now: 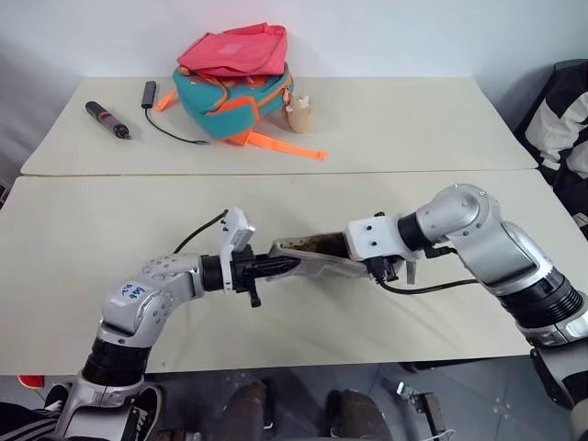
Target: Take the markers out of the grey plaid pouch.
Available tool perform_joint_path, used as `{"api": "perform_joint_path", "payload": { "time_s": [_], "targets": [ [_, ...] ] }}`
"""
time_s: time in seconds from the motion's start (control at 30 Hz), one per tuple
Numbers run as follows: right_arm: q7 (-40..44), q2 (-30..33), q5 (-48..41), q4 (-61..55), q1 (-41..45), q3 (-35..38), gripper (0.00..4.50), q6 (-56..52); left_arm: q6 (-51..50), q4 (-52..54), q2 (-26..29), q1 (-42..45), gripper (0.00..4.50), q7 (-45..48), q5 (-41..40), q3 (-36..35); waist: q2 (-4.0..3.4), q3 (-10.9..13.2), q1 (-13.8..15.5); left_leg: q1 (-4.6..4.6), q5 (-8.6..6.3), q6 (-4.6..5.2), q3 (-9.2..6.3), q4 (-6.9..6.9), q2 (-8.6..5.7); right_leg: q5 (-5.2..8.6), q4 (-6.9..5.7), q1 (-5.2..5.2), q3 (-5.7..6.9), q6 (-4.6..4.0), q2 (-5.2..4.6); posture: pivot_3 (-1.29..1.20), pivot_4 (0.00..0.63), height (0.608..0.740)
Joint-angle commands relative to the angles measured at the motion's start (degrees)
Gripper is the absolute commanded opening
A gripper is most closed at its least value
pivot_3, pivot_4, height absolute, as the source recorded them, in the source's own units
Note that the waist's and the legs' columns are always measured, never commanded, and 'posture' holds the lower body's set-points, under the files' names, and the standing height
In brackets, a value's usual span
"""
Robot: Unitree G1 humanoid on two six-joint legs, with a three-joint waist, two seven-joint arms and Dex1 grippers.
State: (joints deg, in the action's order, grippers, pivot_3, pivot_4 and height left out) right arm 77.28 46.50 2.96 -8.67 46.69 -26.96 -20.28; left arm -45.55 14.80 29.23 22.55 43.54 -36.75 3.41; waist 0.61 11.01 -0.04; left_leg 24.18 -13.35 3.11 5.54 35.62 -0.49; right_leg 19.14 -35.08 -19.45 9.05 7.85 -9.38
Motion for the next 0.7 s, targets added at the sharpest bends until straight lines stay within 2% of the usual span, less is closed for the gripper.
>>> {"api": "perform_joint_path", "payload": {
  "time_s": [0.03, 0.2, 0.27, 0.7],
  "targets": [
    [0.15, -1.87, -3.73, -2.63, 0.46, 3.43, 1.31, -3.19, 3.43, 0.13, -1.71, 0.68, 0.0, -1.35, 0.86, -1.86, 0.0, 0.0, 0.01, 0.0, 0.0, 0.0, -0.01, 0.0, 0.0, 0.0, -0.01, 0.0, 0.0, 0.0, 0.0, 0.0, 0.15, 0.74],
    [1.05, -2.38, -6.44, -5.67, 0.38, 4.9, 1.31, -3.64, 1.32, -0.27, -3.43, 1.57, 0.0, -1.49, -2.04, -4.04, 0.0, 0.0, 0.11, 0.01, 0.0, 0.01, -0.05, 0.01, 0.0, 0.0, -0.01, 0.03, 0.01, 0.0, 0.0, 0.0, 0.15, 0.74],
    [-0.1, -2.18, -3.44, -4.39, -0.3, 3.24, 1.31, 0.87, -0.52, -0.35, -4.11, 1.25, 0.0, -1.34, -3.95, -4.84, 0.0, 0.0, 0.09, 0.01, 0.0, 0.01, -0.03, 0.01, 0.0, 0.0, 0.0, 0.03, 0.03, 0.0, -0.01, 0.0, 0.15, 0.74],
    [-3.96, -3.88, 3.96, 1.78, -0.19, 0.69, 1.31, 2.36, -2.2, 1.26, -4.03, -0.62, 0.0, -0.97, -4.85, -4.69, 0.0, 0.0, 0.05, 0.0, 0.01, 0.0, -0.02, 0.03, 0.0, 0.0, -0.03, 0.02, 0.02, 0.0, 0.01, 0.0, 0.15, 0.74]
  ]
}}
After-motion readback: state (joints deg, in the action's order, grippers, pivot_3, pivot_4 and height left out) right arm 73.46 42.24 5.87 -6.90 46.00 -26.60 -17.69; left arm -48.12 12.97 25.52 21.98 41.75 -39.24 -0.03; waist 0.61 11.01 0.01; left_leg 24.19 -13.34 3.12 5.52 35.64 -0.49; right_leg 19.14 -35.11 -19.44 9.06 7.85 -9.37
